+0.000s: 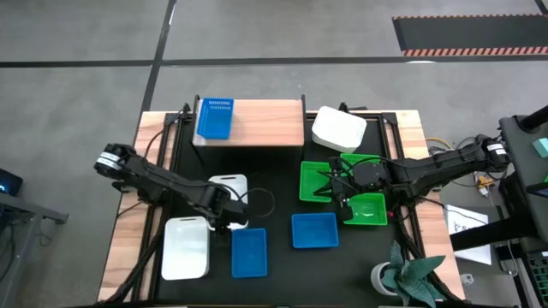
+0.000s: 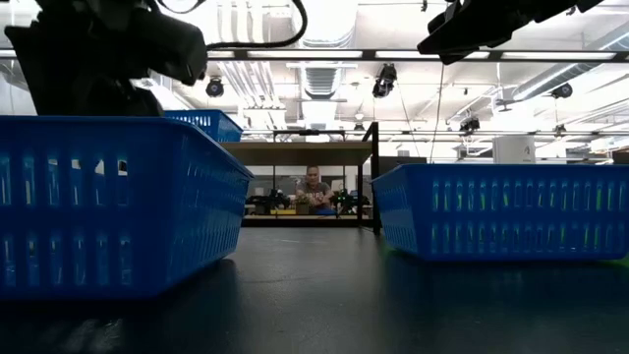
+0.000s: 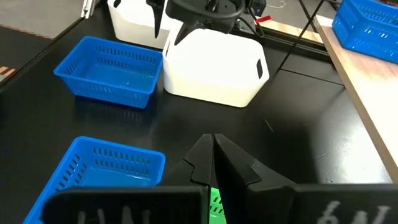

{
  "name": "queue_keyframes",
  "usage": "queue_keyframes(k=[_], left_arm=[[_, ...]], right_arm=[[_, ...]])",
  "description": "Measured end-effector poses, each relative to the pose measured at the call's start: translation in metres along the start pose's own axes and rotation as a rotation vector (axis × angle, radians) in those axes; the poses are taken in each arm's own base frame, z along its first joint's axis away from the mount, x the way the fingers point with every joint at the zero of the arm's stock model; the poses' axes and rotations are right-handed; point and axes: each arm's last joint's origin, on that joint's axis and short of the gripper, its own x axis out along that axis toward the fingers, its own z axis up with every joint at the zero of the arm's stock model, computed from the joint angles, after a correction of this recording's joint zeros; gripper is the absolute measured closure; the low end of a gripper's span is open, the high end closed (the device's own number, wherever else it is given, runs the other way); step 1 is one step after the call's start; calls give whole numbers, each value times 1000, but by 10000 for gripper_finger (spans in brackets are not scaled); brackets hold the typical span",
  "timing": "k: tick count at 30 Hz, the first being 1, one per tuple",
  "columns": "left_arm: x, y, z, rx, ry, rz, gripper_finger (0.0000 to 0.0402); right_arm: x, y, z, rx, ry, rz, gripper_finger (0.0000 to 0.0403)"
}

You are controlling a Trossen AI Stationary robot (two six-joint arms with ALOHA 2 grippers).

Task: Stack baskets on shelf by color
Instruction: Put the bottom right white bin on the shelf

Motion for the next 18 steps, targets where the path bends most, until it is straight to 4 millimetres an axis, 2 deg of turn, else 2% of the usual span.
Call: queue_keyframes(k=[3,6,14,18], left_arm=[[5,0,1,-1,15,9,246],[5,0,3,0,13,9,272],[4,0,3,-2,12,11,387],[1,-3,4,2,3,7,395]], right_arm=[[0,0,0,0,0,0,394],[0,0,0,0,0,0,394],[0,0,0,-10,1,0,394],[0,0,0,-11,2,0,394]])
